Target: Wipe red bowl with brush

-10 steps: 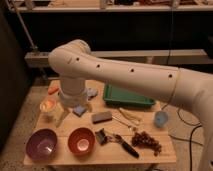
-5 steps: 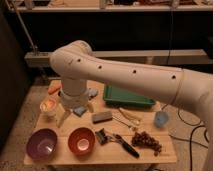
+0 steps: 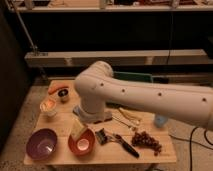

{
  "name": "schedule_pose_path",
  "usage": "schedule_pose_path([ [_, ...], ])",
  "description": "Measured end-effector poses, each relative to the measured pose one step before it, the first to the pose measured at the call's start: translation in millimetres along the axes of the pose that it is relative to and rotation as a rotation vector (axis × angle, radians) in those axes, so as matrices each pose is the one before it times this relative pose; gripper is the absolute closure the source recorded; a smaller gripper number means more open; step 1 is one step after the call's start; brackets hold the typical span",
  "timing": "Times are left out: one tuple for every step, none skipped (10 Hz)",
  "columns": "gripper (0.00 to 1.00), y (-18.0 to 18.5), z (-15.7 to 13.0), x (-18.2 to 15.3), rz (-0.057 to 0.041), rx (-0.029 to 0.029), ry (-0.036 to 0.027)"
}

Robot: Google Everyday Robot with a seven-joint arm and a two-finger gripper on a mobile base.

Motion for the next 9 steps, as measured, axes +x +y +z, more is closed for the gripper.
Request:
schedule_pose_path([
  [0.2, 21.94, 11.22, -19.48, 0.01165, 0.01998, -0.01005],
  [0.2, 15.09, 8.14, -7.91, 0.03575, 0.01604, -0.036],
  [0.2, 5.77, 2.48, -3.78, 0.01521, 0.00481, -0.01849],
  [0.2, 0.47, -0.19, -0.78, 0.00325, -0.00049, -0.0021],
  [0.2, 0.98, -0.14, -0.71, 0.00376, -0.00012, -0.0002],
  [0.2, -0.17, -0.01, -0.02, -0.00086, -0.00071, -0.00007],
  [0.2, 1.1, 2.85, -1.29, -0.01301, -0.00508, 0.00909],
  [0.2, 4.28, 5.26, -3.76, -0.02281, -0.00783, 0.03824],
  [0.2, 4.33, 6.48, -4.49, -0.01925, -0.00446, 0.03582],
])
